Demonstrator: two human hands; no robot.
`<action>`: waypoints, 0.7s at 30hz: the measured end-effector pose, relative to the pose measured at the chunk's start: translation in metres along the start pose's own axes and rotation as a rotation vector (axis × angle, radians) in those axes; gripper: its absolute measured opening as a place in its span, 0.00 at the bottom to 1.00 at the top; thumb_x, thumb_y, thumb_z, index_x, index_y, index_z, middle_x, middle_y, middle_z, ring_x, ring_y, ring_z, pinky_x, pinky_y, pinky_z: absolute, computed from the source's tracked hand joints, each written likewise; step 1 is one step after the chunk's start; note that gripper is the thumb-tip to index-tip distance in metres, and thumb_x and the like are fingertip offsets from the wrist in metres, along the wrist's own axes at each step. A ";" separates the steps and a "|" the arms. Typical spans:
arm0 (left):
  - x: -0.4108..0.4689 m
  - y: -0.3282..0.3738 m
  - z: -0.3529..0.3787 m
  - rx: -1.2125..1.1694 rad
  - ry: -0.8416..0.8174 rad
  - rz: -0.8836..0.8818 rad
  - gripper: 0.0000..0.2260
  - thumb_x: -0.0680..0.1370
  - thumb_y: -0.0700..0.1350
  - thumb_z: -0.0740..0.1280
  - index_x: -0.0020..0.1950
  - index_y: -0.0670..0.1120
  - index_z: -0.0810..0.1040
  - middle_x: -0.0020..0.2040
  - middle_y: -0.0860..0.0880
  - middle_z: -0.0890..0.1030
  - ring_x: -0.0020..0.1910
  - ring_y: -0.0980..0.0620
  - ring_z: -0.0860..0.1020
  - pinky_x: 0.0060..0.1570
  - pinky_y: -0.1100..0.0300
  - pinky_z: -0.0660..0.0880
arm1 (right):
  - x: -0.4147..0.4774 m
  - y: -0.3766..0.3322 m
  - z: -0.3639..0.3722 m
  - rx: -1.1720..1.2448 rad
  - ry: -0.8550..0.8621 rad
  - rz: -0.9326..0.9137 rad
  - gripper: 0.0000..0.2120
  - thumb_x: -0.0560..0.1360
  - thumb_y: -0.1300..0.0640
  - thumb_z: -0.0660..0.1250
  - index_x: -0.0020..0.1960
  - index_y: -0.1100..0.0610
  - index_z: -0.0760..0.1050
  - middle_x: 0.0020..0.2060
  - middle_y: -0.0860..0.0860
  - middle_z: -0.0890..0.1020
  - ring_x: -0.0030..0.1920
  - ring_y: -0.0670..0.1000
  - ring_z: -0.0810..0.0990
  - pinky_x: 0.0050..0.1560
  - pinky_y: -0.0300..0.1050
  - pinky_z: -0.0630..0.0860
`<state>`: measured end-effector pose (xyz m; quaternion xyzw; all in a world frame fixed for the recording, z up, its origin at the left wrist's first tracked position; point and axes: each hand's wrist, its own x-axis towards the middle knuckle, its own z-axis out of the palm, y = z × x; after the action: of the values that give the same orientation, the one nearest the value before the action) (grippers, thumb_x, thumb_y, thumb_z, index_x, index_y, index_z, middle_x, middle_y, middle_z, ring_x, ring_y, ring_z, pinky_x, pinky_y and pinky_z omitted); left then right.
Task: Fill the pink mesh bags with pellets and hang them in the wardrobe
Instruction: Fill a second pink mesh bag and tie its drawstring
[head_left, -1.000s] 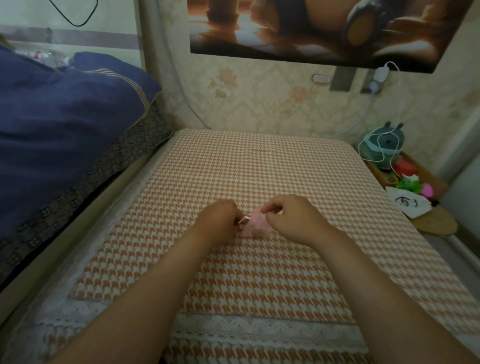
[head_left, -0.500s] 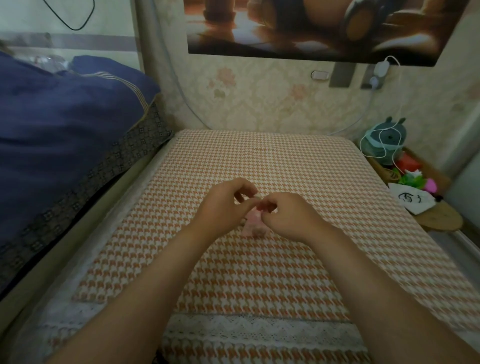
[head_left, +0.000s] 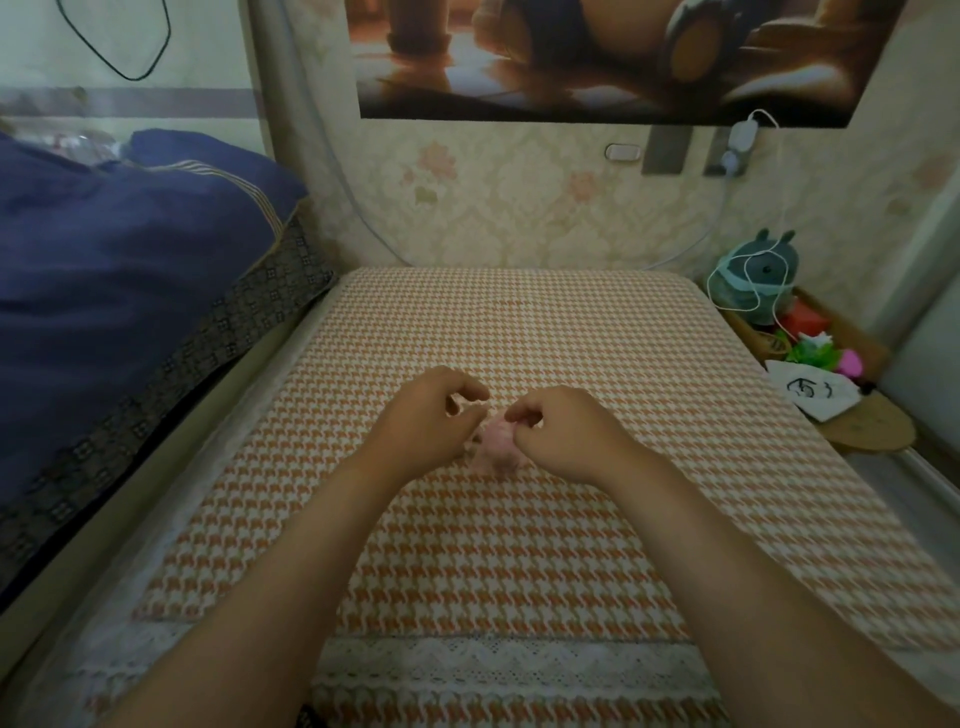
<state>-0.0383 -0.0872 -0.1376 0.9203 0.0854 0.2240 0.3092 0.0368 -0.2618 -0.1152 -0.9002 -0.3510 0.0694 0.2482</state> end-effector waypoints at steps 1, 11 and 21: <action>0.000 -0.003 -0.003 0.012 0.002 -0.025 0.06 0.77 0.48 0.70 0.53 0.54 0.81 0.50 0.57 0.79 0.45 0.58 0.78 0.47 0.60 0.76 | 0.000 0.000 0.000 0.002 0.000 0.001 0.17 0.75 0.52 0.64 0.62 0.48 0.81 0.56 0.45 0.84 0.55 0.46 0.81 0.57 0.46 0.78; -0.004 -0.034 -0.001 0.292 -0.187 -0.052 0.08 0.76 0.49 0.70 0.53 0.56 0.83 0.49 0.53 0.76 0.50 0.53 0.74 0.49 0.58 0.72 | 0.001 -0.003 0.005 0.040 -0.002 0.006 0.14 0.76 0.52 0.65 0.60 0.48 0.82 0.53 0.43 0.82 0.52 0.46 0.81 0.55 0.46 0.79; 0.000 -0.043 0.020 0.383 -0.179 0.072 0.08 0.77 0.51 0.68 0.53 0.52 0.84 0.51 0.49 0.77 0.55 0.48 0.73 0.50 0.55 0.71 | 0.006 -0.002 0.013 0.037 0.000 -0.011 0.14 0.75 0.52 0.65 0.60 0.48 0.82 0.52 0.44 0.83 0.51 0.45 0.81 0.56 0.48 0.80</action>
<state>-0.0297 -0.0641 -0.1779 0.9810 0.0656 0.1317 0.1267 0.0356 -0.2512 -0.1255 -0.8934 -0.3547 0.0746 0.2652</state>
